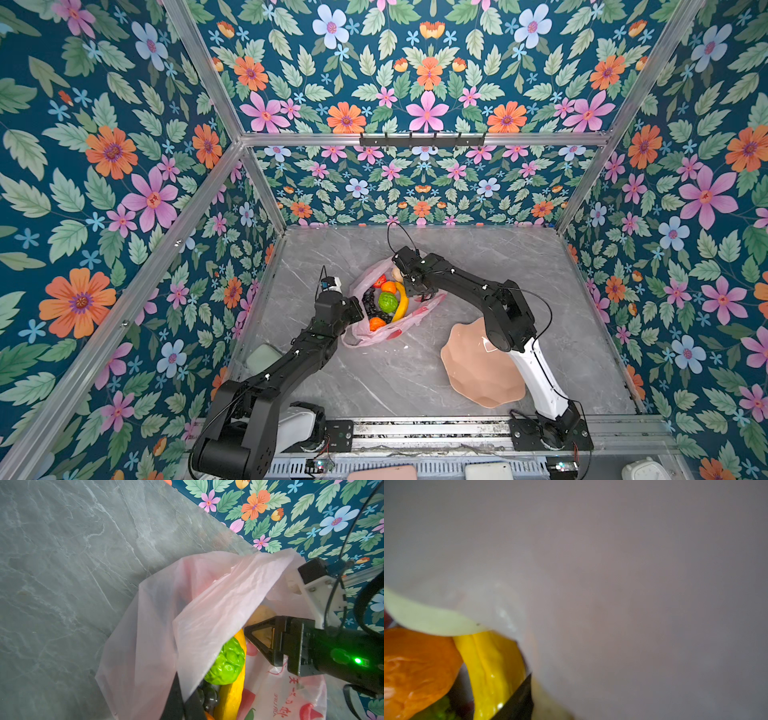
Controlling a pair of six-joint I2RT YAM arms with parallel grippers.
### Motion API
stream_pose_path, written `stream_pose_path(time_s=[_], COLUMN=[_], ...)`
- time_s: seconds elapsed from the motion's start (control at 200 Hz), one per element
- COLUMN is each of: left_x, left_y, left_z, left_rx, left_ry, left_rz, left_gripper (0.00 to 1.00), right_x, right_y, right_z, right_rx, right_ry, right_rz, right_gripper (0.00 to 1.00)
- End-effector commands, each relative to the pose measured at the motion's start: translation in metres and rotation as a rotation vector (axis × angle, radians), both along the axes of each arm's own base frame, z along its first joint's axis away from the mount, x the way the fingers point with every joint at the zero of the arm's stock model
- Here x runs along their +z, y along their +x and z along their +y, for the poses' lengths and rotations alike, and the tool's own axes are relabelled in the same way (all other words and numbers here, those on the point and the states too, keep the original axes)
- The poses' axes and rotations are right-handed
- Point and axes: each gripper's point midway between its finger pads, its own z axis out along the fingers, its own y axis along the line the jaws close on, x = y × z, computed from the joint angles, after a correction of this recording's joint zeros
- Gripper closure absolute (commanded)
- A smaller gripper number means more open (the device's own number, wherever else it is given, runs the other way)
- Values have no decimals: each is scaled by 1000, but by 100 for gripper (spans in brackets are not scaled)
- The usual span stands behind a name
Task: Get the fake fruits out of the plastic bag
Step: 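Lift the pale fruit out of the bag with the right gripper toward the bowl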
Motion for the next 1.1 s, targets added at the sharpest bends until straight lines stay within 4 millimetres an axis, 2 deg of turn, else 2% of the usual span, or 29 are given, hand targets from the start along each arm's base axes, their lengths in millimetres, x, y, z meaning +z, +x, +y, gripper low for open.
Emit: stream_pose_path(time_s=[0.0,0.17,0.33,0.525,0.65,0.855,1.095], left_x=[-2,-3,-3,-3,-4,-4,-6], left_y=[0,1,1,0,0,1,3], left_z=[2,1,1,2,2,2,1], left_rx=[7,3,2,4,5,4,1], left_ry=[13,14,16,17,17,20,21], left_rz=[1,5,4,1,3,1,5], left_gripper=[100,100,100,100,100,100,100], right_x=[9,33,55,81,91,93,72], right_y=[-4,-15,-38,-82,-115,-173,-223], right_z=[0,3,2,-11,-33,-76,-111], right_rx=[23,78,133,190,214,205,154], right_ry=[-3,41,100,154,139,96,43], right_rz=[4,9,47,133,203,335,493], right_gripper=[44,46,47,48,48,49,49])
